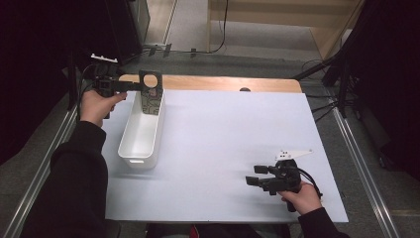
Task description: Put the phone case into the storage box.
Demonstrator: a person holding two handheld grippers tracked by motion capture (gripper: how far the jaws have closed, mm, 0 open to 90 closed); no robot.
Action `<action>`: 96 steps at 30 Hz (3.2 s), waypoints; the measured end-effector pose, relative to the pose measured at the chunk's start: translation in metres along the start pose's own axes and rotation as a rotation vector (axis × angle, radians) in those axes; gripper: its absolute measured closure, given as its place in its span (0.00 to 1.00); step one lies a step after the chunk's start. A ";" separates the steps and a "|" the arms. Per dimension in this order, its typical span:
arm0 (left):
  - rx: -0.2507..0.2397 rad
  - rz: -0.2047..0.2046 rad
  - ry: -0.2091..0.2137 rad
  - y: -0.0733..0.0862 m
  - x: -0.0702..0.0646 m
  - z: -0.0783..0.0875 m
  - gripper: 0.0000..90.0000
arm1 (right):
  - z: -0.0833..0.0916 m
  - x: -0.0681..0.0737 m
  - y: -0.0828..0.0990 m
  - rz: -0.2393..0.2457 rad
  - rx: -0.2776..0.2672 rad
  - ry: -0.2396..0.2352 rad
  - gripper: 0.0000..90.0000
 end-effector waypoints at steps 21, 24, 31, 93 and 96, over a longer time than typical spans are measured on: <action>0.005 -0.112 0.144 0.010 -0.069 0.012 0.36 | -0.008 -0.001 -0.011 0.025 0.004 -0.023 0.34; 0.013 -0.129 0.165 0.013 -0.077 0.009 0.36 | -0.009 -0.001 -0.011 0.028 0.005 -0.024 0.34; 0.017 -0.157 0.179 0.019 -0.094 0.005 0.36 | -0.009 0.000 -0.011 0.030 0.006 -0.026 0.34; 0.116 -0.324 0.278 0.125 -0.159 -0.043 0.28 | -0.009 0.003 -0.008 0.036 0.011 -0.027 0.34; 0.118 -0.322 0.281 0.131 -0.159 -0.045 0.28 | -0.009 0.003 -0.008 0.036 0.012 -0.027 0.34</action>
Point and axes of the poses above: each handheld gripper's, and its own axes: z roughly backward along the jaws, y roughly out of its underside, x roughly to its left, the point moved 4 cm from there along -z, roughly forward along the jaws, and after that the axes turned 9 degrees about y, right-handed, at the moved point
